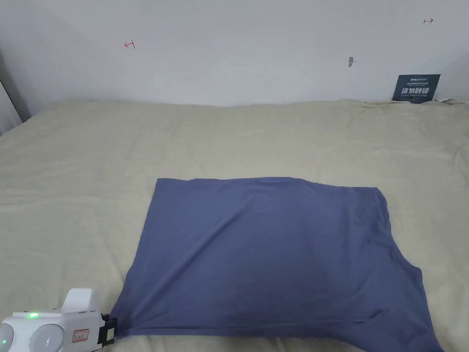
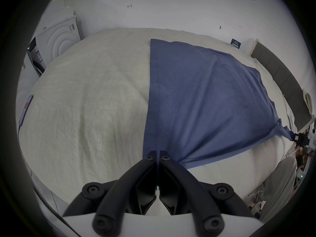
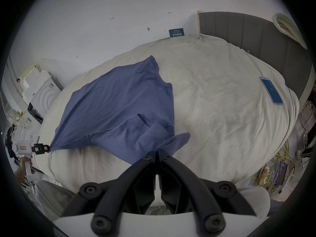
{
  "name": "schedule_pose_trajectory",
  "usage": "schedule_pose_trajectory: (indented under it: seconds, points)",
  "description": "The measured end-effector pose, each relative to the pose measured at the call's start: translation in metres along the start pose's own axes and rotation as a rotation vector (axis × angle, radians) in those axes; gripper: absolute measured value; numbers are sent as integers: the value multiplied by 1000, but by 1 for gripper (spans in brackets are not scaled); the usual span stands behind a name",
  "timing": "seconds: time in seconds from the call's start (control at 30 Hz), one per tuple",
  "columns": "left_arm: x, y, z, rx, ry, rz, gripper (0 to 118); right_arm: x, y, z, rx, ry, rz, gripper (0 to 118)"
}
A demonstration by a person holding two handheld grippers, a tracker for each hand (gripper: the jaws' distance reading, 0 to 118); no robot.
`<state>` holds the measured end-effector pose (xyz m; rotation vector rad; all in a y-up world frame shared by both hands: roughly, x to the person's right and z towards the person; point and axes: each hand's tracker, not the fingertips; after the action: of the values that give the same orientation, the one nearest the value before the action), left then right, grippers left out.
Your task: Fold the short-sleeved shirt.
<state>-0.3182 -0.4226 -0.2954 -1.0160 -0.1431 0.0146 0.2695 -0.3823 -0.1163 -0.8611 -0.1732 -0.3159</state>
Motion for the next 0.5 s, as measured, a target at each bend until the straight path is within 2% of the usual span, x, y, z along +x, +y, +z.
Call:
schedule_pose_trajectory:
  seconds: [0.17,0.3,0.5]
  points:
    - [6,-4,-15,-36,19,14,0,0,-3,-34,-119,-62,-19,1]
    - [6,-1,-13,-43,23,34,0,5,-11,-48,-184,-66,-56,1]
    - [5,-2,-12,-40,19,49,0,7,-15,-49,-183,-68,-51,1]
